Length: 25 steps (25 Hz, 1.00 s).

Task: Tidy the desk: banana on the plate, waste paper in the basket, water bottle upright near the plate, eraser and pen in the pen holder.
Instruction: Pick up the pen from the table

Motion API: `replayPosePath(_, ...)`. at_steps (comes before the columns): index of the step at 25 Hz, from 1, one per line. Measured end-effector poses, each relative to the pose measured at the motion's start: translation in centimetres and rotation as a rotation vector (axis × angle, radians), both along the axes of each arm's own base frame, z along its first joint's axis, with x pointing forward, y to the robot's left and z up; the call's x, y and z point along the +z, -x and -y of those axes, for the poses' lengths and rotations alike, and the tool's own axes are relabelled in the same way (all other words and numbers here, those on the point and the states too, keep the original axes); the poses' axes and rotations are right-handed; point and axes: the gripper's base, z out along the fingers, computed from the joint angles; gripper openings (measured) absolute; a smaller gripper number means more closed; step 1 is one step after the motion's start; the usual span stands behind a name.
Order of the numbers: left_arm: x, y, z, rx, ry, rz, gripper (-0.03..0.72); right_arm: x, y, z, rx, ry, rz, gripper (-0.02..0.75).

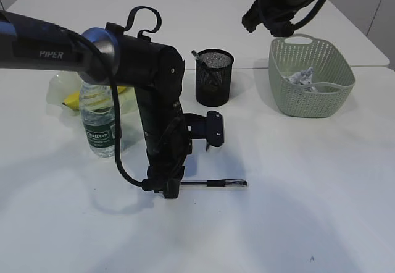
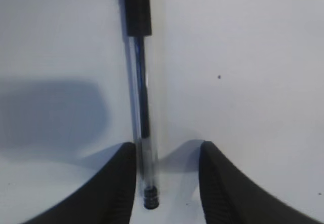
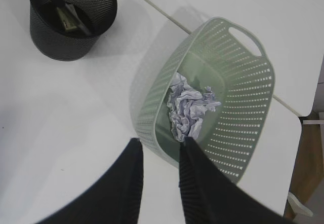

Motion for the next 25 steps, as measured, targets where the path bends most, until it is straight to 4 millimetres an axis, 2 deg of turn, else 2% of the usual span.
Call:
replayPosePath(3, 0.0, -0.05, 0.01, -0.001, 0.001, 0.005, 0.254, 0.02, -0.01, 0.03, 0.0, 0.004, 0.002, 0.192)
replayPosePath(13, 0.02, -0.4, 0.25, 0.005, 0.028, 0.044, 0.234, 0.03, -0.02, 0.05, 0.0, 0.006, 0.003, 0.192)
replayPosePath(18, 0.03, -0.48, 0.3, 0.006, 0.033, 0.052, 0.148, 0.03, -0.02, 0.05, 0.0, 0.006, 0.003, 0.192)
replayPosePath(19, 0.03, -0.51, 0.32, 0.006, 0.036, 0.056, 0.168, 0.03, -0.02, 0.05, 0.0, 0.006, 0.003, 0.191)
replayPosePath(25, 0.03, -0.58, 0.35, 0.006, 0.039, 0.064, 0.057, 0.03, -0.03, 0.06, 0.0, 0.008, 0.004, 0.192)
